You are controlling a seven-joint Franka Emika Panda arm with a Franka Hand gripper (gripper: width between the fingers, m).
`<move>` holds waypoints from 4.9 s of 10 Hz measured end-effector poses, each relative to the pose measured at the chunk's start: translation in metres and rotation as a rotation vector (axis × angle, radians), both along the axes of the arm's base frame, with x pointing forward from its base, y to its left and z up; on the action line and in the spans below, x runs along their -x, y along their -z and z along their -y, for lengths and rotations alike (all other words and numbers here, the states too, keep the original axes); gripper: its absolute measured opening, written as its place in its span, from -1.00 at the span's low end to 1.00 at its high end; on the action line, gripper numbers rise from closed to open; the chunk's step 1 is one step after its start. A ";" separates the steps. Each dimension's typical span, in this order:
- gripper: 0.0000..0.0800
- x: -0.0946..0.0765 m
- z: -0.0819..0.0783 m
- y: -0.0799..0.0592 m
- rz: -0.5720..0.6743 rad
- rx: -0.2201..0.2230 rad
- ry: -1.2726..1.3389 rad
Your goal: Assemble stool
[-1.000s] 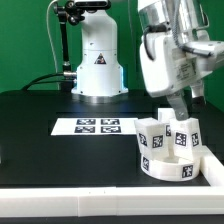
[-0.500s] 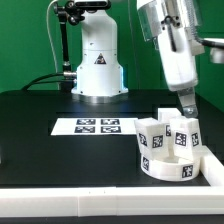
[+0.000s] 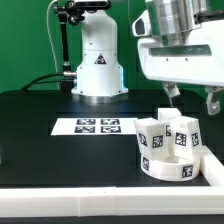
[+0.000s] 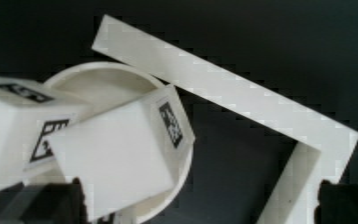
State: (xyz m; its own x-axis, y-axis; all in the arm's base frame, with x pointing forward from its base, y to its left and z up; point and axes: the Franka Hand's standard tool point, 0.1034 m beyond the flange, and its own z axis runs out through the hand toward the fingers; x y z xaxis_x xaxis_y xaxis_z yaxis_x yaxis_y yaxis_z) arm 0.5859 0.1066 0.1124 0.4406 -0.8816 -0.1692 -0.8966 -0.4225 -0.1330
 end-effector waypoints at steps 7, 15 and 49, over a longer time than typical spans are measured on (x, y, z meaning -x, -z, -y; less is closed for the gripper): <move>0.62 0.001 0.005 0.002 0.088 0.168 -0.878; 0.62 0.002 0.003 0.005 0.153 0.203 -1.449; -0.15 0.018 -0.012 0.034 -0.027 0.136 0.249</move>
Offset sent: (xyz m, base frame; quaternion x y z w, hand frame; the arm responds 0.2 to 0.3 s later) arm 0.0009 -0.0031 0.0022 -0.0735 0.0622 -0.3618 0.9273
